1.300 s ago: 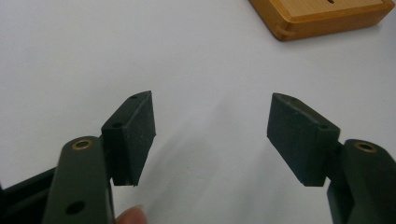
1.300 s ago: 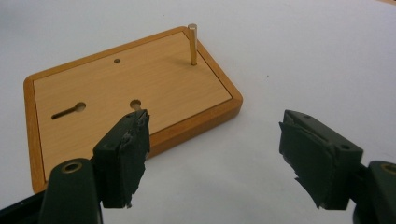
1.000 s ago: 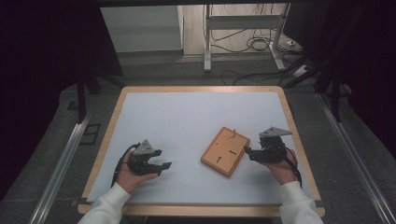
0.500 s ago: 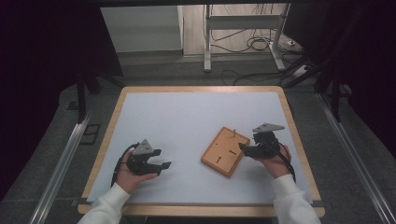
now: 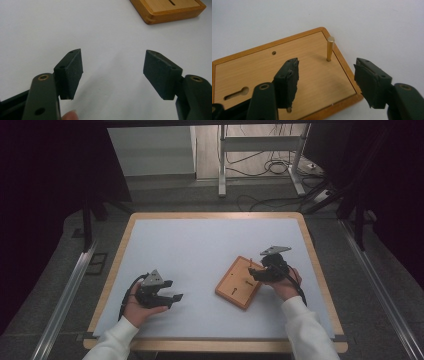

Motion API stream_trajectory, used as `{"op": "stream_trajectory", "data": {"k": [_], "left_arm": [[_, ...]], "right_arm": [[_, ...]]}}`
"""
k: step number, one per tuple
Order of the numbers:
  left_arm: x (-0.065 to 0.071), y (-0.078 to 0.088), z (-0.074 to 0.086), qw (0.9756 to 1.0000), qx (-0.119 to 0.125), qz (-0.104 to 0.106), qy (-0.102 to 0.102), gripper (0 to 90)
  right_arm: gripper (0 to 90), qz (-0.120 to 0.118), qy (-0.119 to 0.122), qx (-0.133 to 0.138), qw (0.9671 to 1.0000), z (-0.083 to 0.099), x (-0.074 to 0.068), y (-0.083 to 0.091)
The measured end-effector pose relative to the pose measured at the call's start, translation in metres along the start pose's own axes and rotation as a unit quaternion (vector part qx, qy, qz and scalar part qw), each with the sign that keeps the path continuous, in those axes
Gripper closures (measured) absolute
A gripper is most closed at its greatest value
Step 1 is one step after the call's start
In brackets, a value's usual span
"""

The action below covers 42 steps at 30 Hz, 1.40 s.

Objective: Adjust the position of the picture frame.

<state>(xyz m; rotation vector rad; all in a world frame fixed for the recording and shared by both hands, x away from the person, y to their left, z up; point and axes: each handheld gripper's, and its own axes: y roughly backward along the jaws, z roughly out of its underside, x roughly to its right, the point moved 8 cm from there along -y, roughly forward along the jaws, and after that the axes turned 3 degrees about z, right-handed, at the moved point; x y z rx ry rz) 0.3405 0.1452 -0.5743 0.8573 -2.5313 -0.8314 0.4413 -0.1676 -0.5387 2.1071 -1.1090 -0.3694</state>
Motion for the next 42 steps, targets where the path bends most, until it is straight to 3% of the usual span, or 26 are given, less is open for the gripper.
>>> {"op": "stream_trajectory", "data": {"k": [14, 19, 26, 35, 42], "left_arm": [[-0.002, 0.000, 0.001, 1.0000, 0.000, 0.000, 0.003, 31.5], [-0.002, 0.000, 0.001, 1.0000, -0.002, 0.002, 0.002, 31.6], [-0.002, 0.000, 0.002, 1.0000, -0.003, 0.003, 0.003, 31.6], [-0.003, 0.000, 0.002, 1.0000, -0.005, 0.003, 0.002, 31.6], [-0.003, 0.000, 0.002, 1.0000, -0.006, 0.003, 0.002, 31.6]], "right_arm": [[55.9, -0.007, 0.012, -0.021, 0.9997, -0.012, 0.002, -0.026], [61.3, -0.016, -0.003, -0.019, 0.9997, -0.012, 0.002, -0.033], [82.8, -0.011, -0.001, -0.017, 0.9998, -0.009, 0.003, -0.038], [84.3, -0.020, -0.022, -0.007, 0.9995, -0.009, 0.006, -0.037], [84.3, -0.018, 0.001, 0.005, 0.9998, -0.014, 0.000, -0.028]]}}
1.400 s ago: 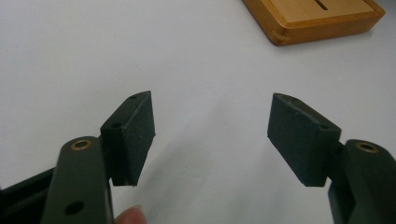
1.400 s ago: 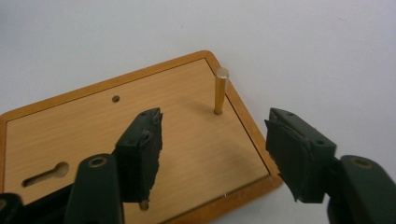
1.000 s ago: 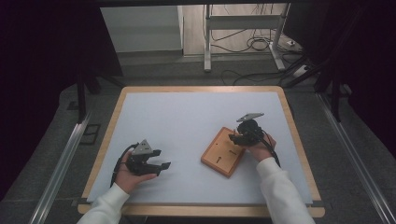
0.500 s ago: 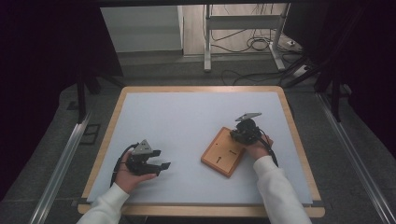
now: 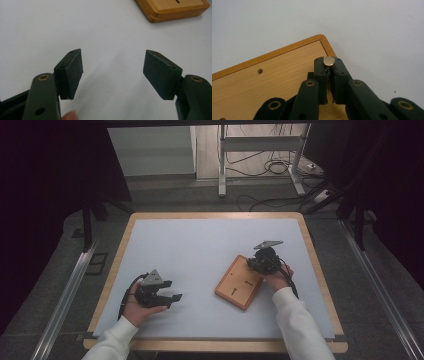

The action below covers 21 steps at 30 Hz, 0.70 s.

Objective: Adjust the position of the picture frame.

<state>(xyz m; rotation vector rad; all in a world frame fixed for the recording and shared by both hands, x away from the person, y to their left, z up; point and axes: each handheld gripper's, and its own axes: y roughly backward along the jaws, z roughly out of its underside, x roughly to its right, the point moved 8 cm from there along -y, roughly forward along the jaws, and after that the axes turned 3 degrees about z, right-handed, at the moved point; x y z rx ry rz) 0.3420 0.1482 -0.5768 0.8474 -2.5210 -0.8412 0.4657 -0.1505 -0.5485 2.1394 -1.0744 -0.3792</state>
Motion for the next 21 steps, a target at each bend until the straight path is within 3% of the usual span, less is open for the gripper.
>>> {"op": "stream_trajectory", "data": {"k": [7, 21], "left_arm": [[0.001, 0.001, 0.000, 1.0000, 0.001, 0.000, -0.002, 31.6], [-0.005, 0.005, 0.000, 0.9999, 0.009, -0.006, 0.008, 31.6]], "right_arm": [[84.3, -0.016, 0.035, 0.000, 0.9992, -0.004, -0.024, 0.007], [84.1, -0.081, 0.059, 0.020, 0.9948, -0.017, -0.070, 0.003]]}}
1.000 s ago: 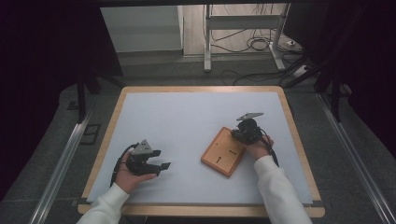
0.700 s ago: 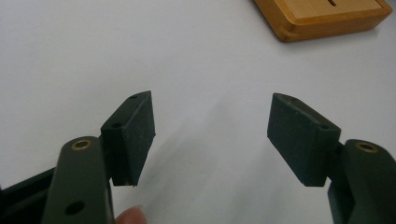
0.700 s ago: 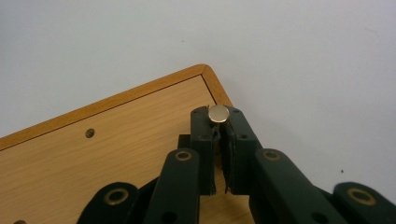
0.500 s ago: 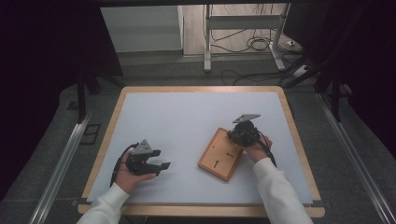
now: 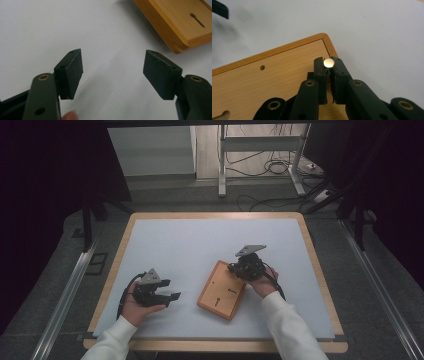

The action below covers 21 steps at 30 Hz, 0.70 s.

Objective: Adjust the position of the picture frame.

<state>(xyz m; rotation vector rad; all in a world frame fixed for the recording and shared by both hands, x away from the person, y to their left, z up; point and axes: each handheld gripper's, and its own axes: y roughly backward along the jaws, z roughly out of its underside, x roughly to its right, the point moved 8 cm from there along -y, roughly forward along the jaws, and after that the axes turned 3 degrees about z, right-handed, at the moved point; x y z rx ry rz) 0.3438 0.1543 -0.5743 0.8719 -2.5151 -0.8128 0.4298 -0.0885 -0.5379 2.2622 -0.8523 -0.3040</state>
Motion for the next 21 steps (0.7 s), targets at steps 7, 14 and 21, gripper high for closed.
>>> {"op": "stream_trajectory", "data": {"k": [7, 14, 21], "left_arm": [[0.000, 0.000, 0.000, 1.0000, 0.002, 0.000, 0.001, 31.6], [0.000, 0.000, 0.000, 1.0000, 0.000, 0.000, -0.001, 31.6], [0.000, 0.001, 0.000, 1.0000, 0.003, 0.001, 0.001, 31.6]], "right_arm": [[84.0, -0.020, 0.022, -0.008, 0.9995, -0.004, -0.023, -0.013], [84.0, -0.033, 0.021, -0.014, 0.9991, -0.006, -0.034, -0.025], [84.0, -0.035, 0.030, -0.025, 0.9986, -0.006, -0.041, -0.035]]}}
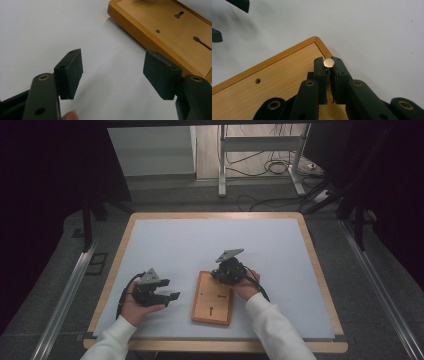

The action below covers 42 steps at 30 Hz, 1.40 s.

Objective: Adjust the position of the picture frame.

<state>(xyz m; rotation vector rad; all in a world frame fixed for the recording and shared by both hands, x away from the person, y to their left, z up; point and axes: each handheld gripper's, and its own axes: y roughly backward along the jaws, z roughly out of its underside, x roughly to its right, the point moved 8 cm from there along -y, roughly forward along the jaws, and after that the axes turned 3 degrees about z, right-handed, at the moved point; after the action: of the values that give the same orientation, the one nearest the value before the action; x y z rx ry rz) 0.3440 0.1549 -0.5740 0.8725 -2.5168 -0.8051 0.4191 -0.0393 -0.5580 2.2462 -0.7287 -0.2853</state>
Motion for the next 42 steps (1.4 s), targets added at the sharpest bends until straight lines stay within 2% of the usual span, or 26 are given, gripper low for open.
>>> {"op": "stream_trajectory", "data": {"k": [18, 21, 22, 24, 29, 36, 38, 42], "left_arm": [[0.000, -0.001, 0.000, 1.0000, -0.001, -0.001, -0.002, 31.6], [0.000, 0.000, 0.000, 1.0000, -0.001, -0.001, -0.002, 31.5], [0.000, 0.000, 0.000, 1.0000, -0.001, -0.001, -0.002, 31.5], [0.000, 0.000, 0.000, 1.0000, 0.000, -0.001, -0.002, 31.5], [0.001, -0.001, 0.000, 1.0000, -0.004, 0.000, -0.005, 31.5], [0.001, -0.002, 0.000, 1.0000, -0.004, -0.001, -0.004, 31.5], [0.001, -0.002, 0.000, 1.0000, -0.002, -0.001, -0.003, 31.5], [0.002, -0.003, 0.000, 1.0000, -0.002, -0.002, -0.003, 31.5]], "right_arm": [[83.8, -0.010, -0.007, -0.002, 0.9999, 0.001, -0.005, -0.009], [81.0, -0.017, -0.018, 0.001, 0.9997, 0.002, -0.004, -0.008], [76.8, -0.021, -0.025, 0.006, 0.9994, 0.001, -0.004, -0.007], [61.7, -0.014, -0.033, 0.019, 0.9992, 0.000, -0.001, -0.001], [46.1, 0.010, -0.047, 0.041, 0.9980, 0.005, 0.008, 0.025], [33.9, 0.037, -0.070, 0.073, 0.9941, 0.025, 0.018, 0.065], [31.8, 0.042, -0.076, 0.081, 0.9929, 0.035, 0.018, 0.074], [29.2, 0.047, -0.077, 0.081, 0.9927, 0.056, 0.012, 0.089]]}}
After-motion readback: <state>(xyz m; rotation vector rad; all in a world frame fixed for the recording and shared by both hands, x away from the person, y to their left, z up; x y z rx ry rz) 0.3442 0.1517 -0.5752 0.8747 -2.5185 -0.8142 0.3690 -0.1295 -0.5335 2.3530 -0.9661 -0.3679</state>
